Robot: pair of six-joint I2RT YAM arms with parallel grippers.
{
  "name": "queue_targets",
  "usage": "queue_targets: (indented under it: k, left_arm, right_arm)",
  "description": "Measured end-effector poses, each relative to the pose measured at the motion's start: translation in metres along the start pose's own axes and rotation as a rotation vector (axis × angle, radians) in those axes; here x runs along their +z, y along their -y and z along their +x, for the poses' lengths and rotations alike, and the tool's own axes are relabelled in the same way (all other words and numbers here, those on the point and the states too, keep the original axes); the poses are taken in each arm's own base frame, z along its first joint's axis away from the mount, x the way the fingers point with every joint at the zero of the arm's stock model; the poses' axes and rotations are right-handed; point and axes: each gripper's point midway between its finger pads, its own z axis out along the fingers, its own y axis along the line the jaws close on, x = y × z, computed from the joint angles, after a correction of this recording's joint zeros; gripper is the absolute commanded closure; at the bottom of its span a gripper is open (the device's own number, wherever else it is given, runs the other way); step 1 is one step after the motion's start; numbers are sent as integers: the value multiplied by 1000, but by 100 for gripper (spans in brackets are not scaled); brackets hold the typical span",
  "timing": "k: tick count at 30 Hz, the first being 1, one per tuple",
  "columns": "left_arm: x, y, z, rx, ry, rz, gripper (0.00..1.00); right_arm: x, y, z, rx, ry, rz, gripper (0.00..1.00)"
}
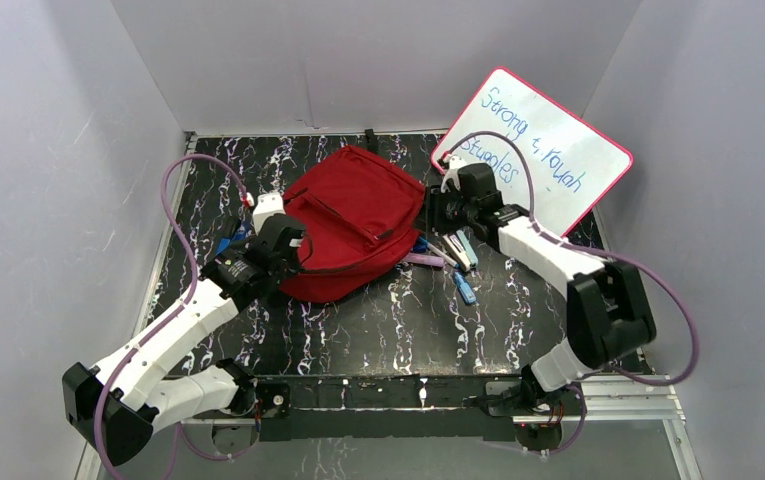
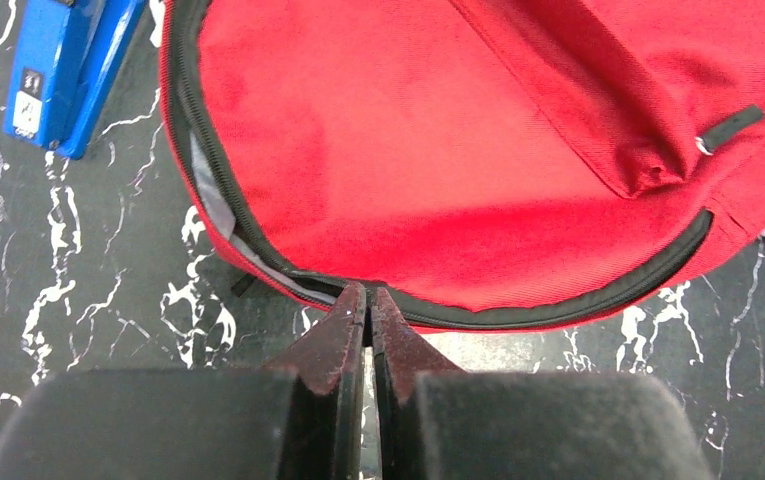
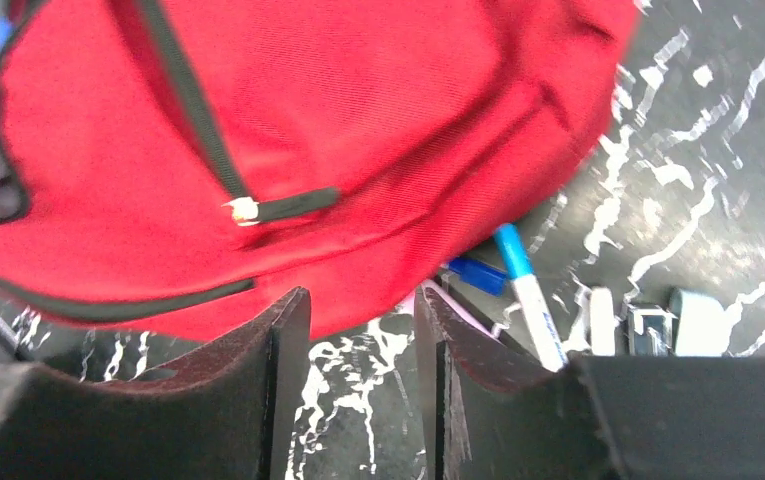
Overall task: Pack the student bag
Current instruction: Zip the student bag at the center of the board.
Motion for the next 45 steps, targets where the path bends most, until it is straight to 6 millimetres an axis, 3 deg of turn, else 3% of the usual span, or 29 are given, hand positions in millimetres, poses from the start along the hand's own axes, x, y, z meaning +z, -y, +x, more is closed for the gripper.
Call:
queue_targets:
  k: [2, 5, 9, 13, 18, 27, 31, 34, 40, 42, 45]
  left_arm:
    - [0, 6, -2, 6, 5, 27, 100]
    - [0, 13, -5, 6, 9, 61, 100]
    - [-1, 17, -6, -5, 12, 87, 100]
    - [-4, 18, -4, -29, 11, 98, 100]
    - [-8, 18, -5, -64, 16, 112, 100]
    - [-9, 17, 0, -82, 4, 120, 100]
    - [-9, 17, 3, -89, -1, 125, 100]
    - [-10, 17, 4, -93, -4, 131, 100]
    - [-13, 17, 3, -109, 1, 140, 100]
    - [-12, 16, 6, -110, -2, 137, 100]
    - [-11, 15, 8, -108, -7, 133, 100]
  right_arm:
    - [-13, -17, -7, -80, 43, -55, 46]
    - [-17, -68, -2, -254, 77, -169, 43]
    - [-12, -140, 43, -510, 68, -359, 39]
    - [-11, -175, 78, -739, 95, -487, 36]
    - [-3, -207, 87, -1009, 203, -588, 35]
    - [40, -219, 99, -1201, 226, -634, 39]
    - [48, -224, 102, -1241, 237, -628, 43]
    - [51, -229, 101, -1263, 251, -622, 55]
    - [56, -229, 98, -1274, 259, -590, 94]
    - [56, -228, 98, -1272, 258, -581, 100]
    - [57, -226, 99, -1266, 249, -576, 100]
